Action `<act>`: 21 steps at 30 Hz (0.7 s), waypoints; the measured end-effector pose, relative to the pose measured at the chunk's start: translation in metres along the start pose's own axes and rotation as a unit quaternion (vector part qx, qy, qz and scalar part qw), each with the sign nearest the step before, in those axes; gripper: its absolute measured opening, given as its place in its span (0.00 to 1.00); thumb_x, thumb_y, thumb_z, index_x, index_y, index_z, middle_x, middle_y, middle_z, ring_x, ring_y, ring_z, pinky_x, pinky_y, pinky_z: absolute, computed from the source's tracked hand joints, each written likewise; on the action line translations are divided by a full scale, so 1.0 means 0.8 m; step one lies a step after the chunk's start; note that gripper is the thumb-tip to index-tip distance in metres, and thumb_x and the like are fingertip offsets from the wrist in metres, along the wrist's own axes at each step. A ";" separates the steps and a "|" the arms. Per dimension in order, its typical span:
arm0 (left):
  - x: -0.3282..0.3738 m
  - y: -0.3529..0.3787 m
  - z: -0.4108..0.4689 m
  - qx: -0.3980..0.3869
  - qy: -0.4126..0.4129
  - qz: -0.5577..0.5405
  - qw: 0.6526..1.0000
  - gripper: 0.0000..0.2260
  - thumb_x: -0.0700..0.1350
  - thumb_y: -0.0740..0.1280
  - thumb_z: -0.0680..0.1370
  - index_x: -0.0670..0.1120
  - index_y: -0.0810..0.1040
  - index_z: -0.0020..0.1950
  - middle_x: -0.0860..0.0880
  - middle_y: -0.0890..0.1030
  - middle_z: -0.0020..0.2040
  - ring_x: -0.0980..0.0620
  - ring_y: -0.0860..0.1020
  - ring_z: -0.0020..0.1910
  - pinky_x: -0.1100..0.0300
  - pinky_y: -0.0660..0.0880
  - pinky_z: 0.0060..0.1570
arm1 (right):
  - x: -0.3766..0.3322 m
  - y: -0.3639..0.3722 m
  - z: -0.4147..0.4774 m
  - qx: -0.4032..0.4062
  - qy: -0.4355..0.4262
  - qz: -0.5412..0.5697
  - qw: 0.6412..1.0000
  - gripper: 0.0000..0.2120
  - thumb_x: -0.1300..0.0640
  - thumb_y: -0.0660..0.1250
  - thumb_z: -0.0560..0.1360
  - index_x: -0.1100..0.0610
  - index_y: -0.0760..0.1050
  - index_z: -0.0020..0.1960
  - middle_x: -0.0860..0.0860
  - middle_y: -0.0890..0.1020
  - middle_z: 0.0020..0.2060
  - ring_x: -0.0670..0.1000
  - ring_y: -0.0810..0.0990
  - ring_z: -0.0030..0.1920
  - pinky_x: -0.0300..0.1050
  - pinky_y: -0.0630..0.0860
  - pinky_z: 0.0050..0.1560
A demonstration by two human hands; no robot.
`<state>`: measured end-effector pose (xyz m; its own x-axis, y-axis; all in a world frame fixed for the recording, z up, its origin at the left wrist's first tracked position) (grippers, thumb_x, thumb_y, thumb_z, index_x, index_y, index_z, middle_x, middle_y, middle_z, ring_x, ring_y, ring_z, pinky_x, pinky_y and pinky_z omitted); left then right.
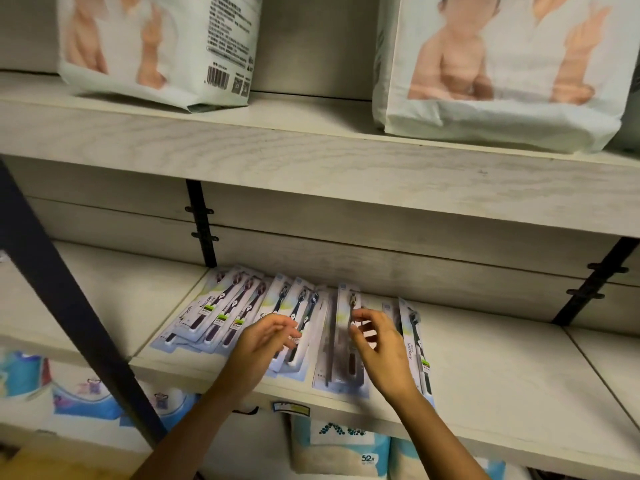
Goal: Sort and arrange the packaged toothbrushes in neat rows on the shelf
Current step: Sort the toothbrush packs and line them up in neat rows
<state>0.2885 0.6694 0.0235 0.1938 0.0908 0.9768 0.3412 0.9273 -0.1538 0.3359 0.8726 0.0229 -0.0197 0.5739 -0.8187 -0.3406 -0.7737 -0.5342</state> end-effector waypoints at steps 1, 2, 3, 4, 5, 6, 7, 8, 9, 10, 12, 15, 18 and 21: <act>0.007 -0.005 -0.001 0.000 0.019 0.007 1.000 0.14 0.50 0.65 0.73 0.41 0.77 0.50 0.47 0.83 0.45 0.52 0.81 0.42 0.64 0.78 0.44 | -0.013 -0.002 -0.004 0.007 -0.028 0.002 1.000 0.09 0.54 0.64 0.77 0.42 0.71 0.54 0.43 0.77 0.52 0.39 0.76 0.48 0.31 0.75 0.44; 0.011 -0.011 -0.002 0.002 0.031 0.009 0.999 0.08 0.46 0.65 0.76 0.41 0.77 0.50 0.47 0.83 0.45 0.52 0.81 0.42 0.64 0.78 0.45 | -0.026 -0.002 -0.008 0.013 -0.047 0.004 0.999 0.09 0.55 0.64 0.77 0.42 0.72 0.53 0.41 0.78 0.50 0.38 0.76 0.48 0.30 0.74 0.42; 0.017 -0.018 -0.003 0.002 0.041 0.008 0.999 0.05 0.41 0.64 0.78 0.42 0.78 0.50 0.47 0.83 0.45 0.52 0.81 0.43 0.63 0.77 0.45 | -0.039 -0.001 -0.013 0.017 -0.058 0.011 0.998 0.09 0.55 0.65 0.77 0.41 0.72 0.52 0.40 0.78 0.49 0.39 0.76 0.48 0.31 0.74 0.42; 0.021 -0.026 -0.004 -0.002 0.047 0.009 0.999 0.05 0.39 0.62 0.78 0.42 0.78 0.50 0.47 0.83 0.45 0.51 0.81 0.43 0.63 0.77 0.45 | -0.050 0.002 -0.018 0.020 -0.066 0.016 0.997 0.10 0.55 0.66 0.76 0.40 0.72 0.52 0.38 0.78 0.49 0.39 0.77 0.48 0.34 0.75 0.43; 0.024 -0.034 -0.006 -0.012 0.053 0.009 0.998 0.06 0.38 0.62 0.78 0.42 0.78 0.50 0.47 0.83 0.46 0.51 0.81 0.43 0.63 0.77 0.46 | -0.062 0.007 -0.022 0.024 -0.077 0.019 0.997 0.10 0.54 0.66 0.76 0.39 0.72 0.52 0.37 0.78 0.49 0.40 0.77 0.49 0.36 0.76 0.45; 0.028 -0.044 -0.009 -0.018 0.058 0.012 0.998 0.06 0.38 0.62 0.78 0.42 0.78 0.51 0.48 0.83 0.46 0.51 0.81 0.43 0.64 0.77 0.46 | -0.073 0.013 -0.027 0.026 -0.086 0.018 0.996 0.10 0.53 0.66 0.76 0.39 0.72 0.52 0.36 0.78 0.49 0.40 0.77 0.50 0.37 0.76 0.48; 0.030 -0.055 -0.011 -0.025 0.058 0.009 0.998 0.06 0.38 0.62 0.78 0.42 0.78 0.51 0.48 0.83 0.47 0.51 0.81 0.43 0.65 0.76 0.46 | -0.083 0.021 -0.032 0.026 -0.092 0.020 0.995 0.11 0.53 0.66 0.76 0.38 0.72 0.53 0.36 0.78 0.50 0.39 0.77 0.51 0.37 0.76 0.51; 0.030 -0.071 -0.014 -0.027 0.060 0.005 0.998 0.07 0.37 0.61 0.78 0.42 0.78 0.51 0.49 0.83 0.46 0.51 0.80 0.42 0.65 0.76 0.45 | -0.095 0.031 -0.037 0.027 -0.094 0.025 0.995 0.10 0.52 0.66 0.76 0.38 0.73 0.54 0.36 0.78 0.51 0.39 0.77 0.52 0.37 0.75 0.53; 0.029 -0.087 -0.016 -0.033 0.062 0.000 0.998 0.07 0.36 0.61 0.78 0.42 0.78 0.51 0.49 0.83 0.45 0.52 0.80 0.41 0.66 0.76 0.44 | -0.107 0.044 -0.043 0.029 -0.092 0.034 0.995 0.10 0.51 0.66 0.75 0.40 0.73 0.55 0.36 0.78 0.51 0.39 0.77 0.52 0.38 0.76 0.53; 0.028 -0.104 -0.017 -0.041 0.066 -0.002 0.997 0.07 0.37 0.61 0.78 0.42 0.78 0.51 0.50 0.83 0.44 0.53 0.80 0.40 0.67 0.76 0.42 | -0.117 0.059 -0.048 0.036 -0.086 0.049 0.994 0.10 0.49 0.66 0.75 0.41 0.74 0.55 0.37 0.79 0.50 0.40 0.78 0.52 0.40 0.76 0.54; 0.028 -0.140 -0.022 -0.063 0.071 -0.001 0.995 0.06 0.40 0.62 0.78 0.42 0.77 0.52 0.52 0.83 0.44 0.54 0.80 0.40 0.67 0.76 0.42 | -0.138 0.093 -0.059 0.054 -0.067 0.085 0.993 0.11 0.48 0.66 0.74 0.45 0.76 0.56 0.39 0.81 0.49 0.41 0.79 0.51 0.43 0.78 0.53; 0.035 -0.194 -0.030 -0.077 0.075 -0.003 0.994 0.08 0.41 0.63 0.77 0.41 0.77 0.55 0.52 0.83 0.46 0.55 0.81 0.42 0.66 0.77 0.44 | -0.175 0.142 -0.069 0.064 -0.065 0.105 0.990 0.10 0.52 0.67 0.75 0.48 0.77 0.56 0.40 0.82 0.49 0.42 0.80 0.52 0.43 0.78 0.54; 0.036 -0.242 -0.038 -0.078 0.069 0.000 0.995 0.09 0.37 0.60 0.78 0.43 0.78 0.54 0.51 0.84 0.46 0.55 0.82 0.44 0.68 0.76 0.45 | -0.215 0.175 -0.071 0.056 -0.078 0.098 0.990 0.10 0.54 0.67 0.75 0.48 0.77 0.56 0.39 0.81 0.49 0.41 0.79 0.53 0.38 0.76 0.55; 0.039 -0.281 -0.047 -0.083 0.061 -0.001 0.995 0.09 0.39 0.61 0.78 0.44 0.78 0.55 0.50 0.84 0.49 0.54 0.82 0.47 0.67 0.76 0.48 | -0.250 0.198 -0.069 0.031 -0.095 0.090 0.991 0.11 0.54 0.67 0.76 0.47 0.77 0.57 0.38 0.81 0.50 0.40 0.79 0.53 0.36 0.76 0.54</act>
<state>0.2522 0.4502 0.0826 0.3002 0.0347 0.9532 0.4867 0.8539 -0.1844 0.3377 0.6202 0.0903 -0.2603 0.4728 -0.8418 -0.3724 -0.8536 -0.3643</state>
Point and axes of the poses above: each hand's wrist, its own z-axis towards the middle knuckle, its own y-axis out of the palm, x = y × z, the point moved 4 cm from there along z, towards the middle knuckle
